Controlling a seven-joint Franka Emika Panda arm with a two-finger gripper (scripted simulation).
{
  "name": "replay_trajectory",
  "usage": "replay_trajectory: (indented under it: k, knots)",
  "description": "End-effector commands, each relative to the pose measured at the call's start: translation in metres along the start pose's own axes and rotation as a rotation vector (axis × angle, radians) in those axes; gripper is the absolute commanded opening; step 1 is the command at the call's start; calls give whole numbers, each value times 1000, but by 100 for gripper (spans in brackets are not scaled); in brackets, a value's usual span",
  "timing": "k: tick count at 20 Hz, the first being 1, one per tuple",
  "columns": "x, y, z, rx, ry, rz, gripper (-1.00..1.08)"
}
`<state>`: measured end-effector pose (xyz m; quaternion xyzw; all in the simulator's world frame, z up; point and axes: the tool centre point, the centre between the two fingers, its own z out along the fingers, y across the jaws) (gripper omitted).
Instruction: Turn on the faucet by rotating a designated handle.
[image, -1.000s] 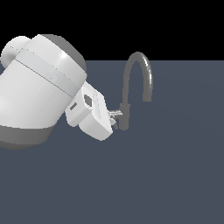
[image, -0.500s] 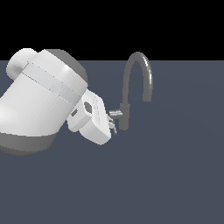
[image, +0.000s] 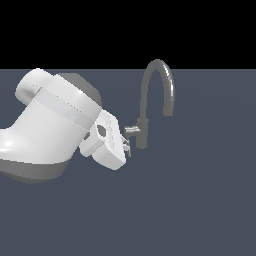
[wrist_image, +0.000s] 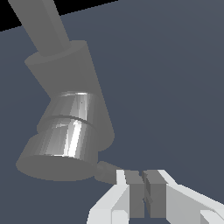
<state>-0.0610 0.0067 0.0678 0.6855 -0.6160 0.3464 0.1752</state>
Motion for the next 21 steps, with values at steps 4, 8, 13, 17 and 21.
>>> replay_trajectory:
  k: [4,8,13,17,21]
  knots:
    - [-4,-3,6,-6,3,-42,-100]
    - [-10,-6,15,-15,7,-33,-100]
    - [-16,-10,26,-26,13,-21,-100]
    - [-22,-14,35,-35,18,-12,-100]
    - [-26,-16,42,-42,22,-4,-100]
